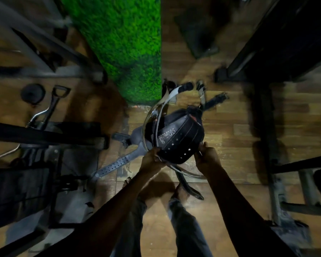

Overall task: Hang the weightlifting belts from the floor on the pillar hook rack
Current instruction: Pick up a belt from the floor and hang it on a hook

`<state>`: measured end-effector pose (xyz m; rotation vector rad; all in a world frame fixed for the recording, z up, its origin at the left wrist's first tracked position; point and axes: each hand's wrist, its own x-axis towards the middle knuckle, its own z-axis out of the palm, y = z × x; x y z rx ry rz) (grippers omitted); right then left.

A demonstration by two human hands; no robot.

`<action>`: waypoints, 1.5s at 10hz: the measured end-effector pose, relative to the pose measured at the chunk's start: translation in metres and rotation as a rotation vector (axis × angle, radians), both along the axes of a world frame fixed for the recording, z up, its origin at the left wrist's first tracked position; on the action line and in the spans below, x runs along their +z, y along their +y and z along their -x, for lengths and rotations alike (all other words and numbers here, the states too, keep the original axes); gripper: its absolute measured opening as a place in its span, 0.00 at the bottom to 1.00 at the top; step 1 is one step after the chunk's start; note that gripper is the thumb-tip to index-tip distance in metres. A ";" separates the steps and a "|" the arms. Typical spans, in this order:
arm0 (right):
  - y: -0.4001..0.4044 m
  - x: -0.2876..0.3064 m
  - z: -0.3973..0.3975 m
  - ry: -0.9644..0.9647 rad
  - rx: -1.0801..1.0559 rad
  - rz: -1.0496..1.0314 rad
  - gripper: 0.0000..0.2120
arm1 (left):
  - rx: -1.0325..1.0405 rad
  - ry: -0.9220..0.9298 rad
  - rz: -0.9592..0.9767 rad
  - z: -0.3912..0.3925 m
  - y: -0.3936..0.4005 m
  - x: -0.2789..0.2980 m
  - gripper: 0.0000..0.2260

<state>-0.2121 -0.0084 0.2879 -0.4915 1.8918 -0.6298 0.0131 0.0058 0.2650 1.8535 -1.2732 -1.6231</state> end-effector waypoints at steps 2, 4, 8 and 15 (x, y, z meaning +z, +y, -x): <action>0.002 0.127 -0.046 -0.540 -0.198 0.076 0.11 | 0.078 0.270 -0.188 -0.001 -0.001 0.119 0.15; 0.018 0.182 -0.081 -0.327 -0.070 0.099 0.15 | 0.222 0.357 -0.321 -0.018 -0.013 0.199 0.07; 0.010 0.254 -0.120 -0.586 0.168 0.243 0.17 | 0.162 0.532 -0.233 -0.073 -0.068 0.288 0.05; -0.035 0.300 -0.173 -0.843 0.156 0.296 0.21 | 0.320 0.696 0.249 -0.131 -0.032 0.317 0.19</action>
